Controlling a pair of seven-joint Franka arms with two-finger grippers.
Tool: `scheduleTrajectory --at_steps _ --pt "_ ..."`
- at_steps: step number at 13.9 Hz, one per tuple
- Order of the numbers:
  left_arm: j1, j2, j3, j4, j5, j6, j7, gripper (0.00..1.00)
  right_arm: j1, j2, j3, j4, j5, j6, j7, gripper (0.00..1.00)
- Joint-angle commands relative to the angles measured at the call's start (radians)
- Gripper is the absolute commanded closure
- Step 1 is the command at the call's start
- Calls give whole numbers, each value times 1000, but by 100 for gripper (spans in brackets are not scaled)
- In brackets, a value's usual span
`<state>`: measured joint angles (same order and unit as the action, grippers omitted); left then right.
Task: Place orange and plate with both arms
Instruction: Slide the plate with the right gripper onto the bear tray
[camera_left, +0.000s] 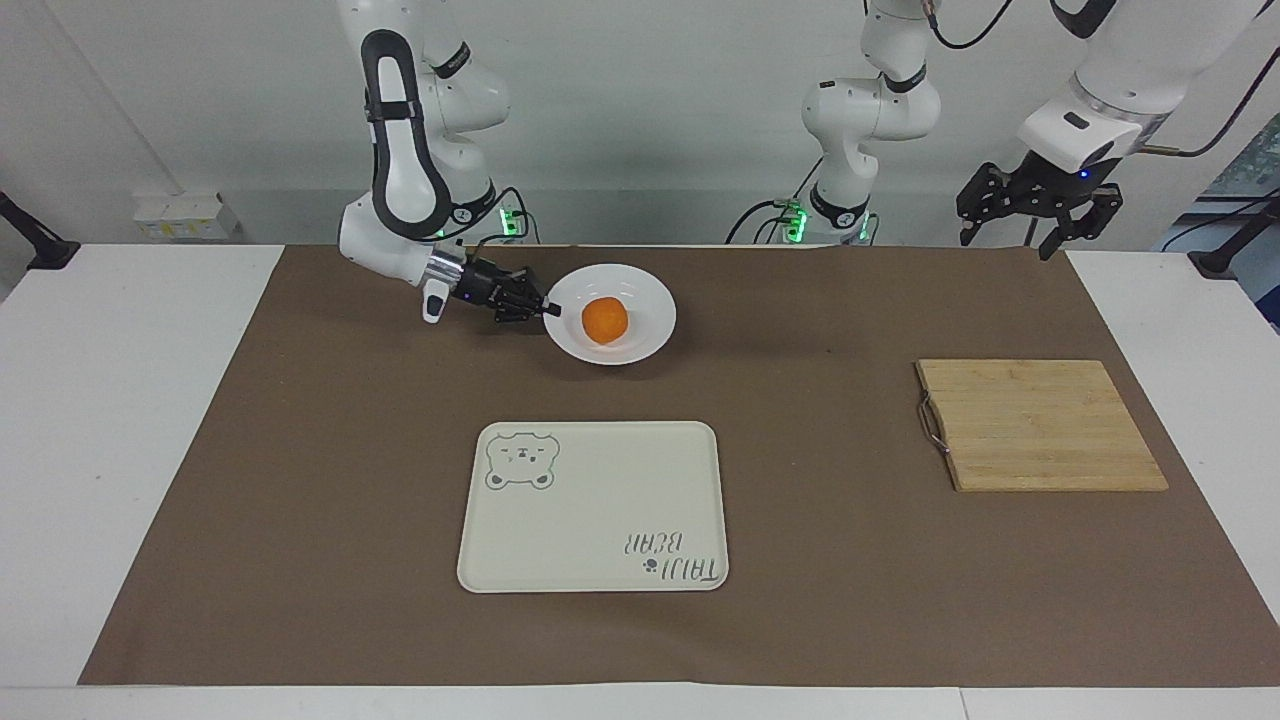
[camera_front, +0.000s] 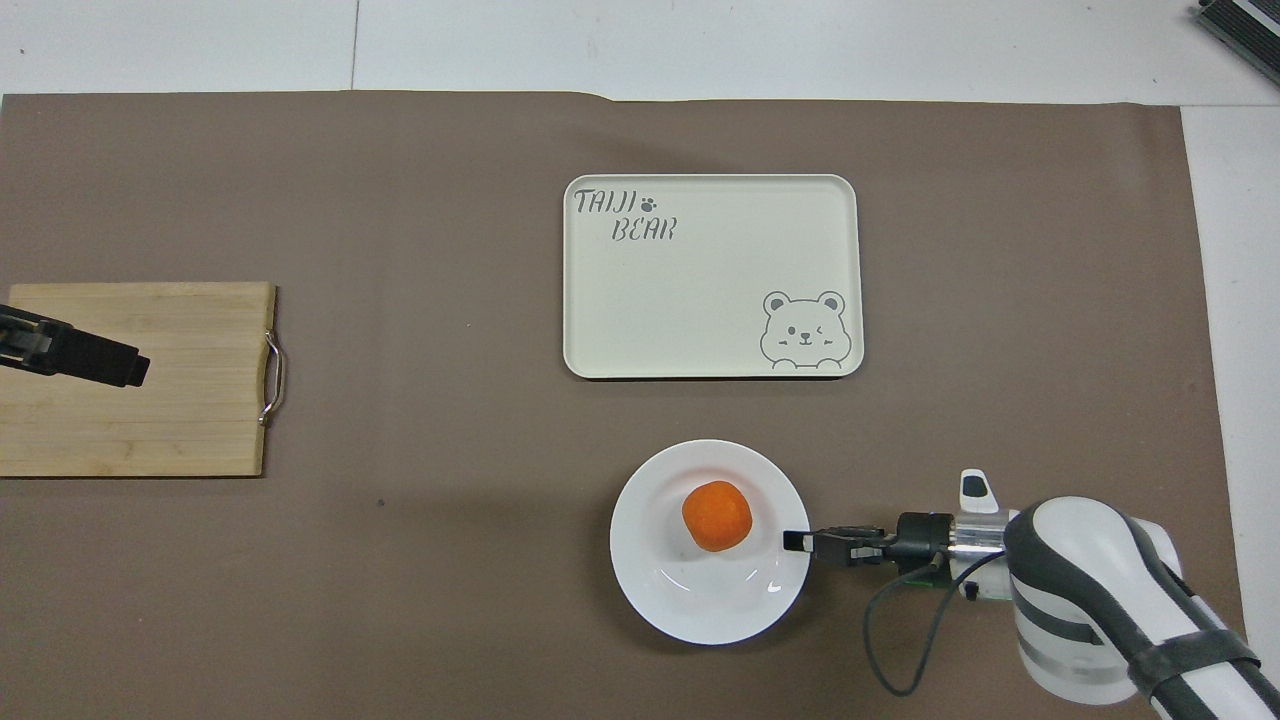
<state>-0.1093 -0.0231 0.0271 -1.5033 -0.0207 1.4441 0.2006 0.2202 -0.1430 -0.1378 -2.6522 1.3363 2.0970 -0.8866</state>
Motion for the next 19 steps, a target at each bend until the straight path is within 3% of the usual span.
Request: scheduleTrajectory --at_steps 1,12,19 --pt "-9 5 -1 11 4 9 -15 0 -5 28 0 72 9 -22 47 100" --pt "-15 -1 -6 5 1 9 -12 0 -28 247 -3 418 6 -45 224 100" --pt "-13 -1 -6 3 1 10 -10 0 -45 449 -2 696 17 -48 297 100"
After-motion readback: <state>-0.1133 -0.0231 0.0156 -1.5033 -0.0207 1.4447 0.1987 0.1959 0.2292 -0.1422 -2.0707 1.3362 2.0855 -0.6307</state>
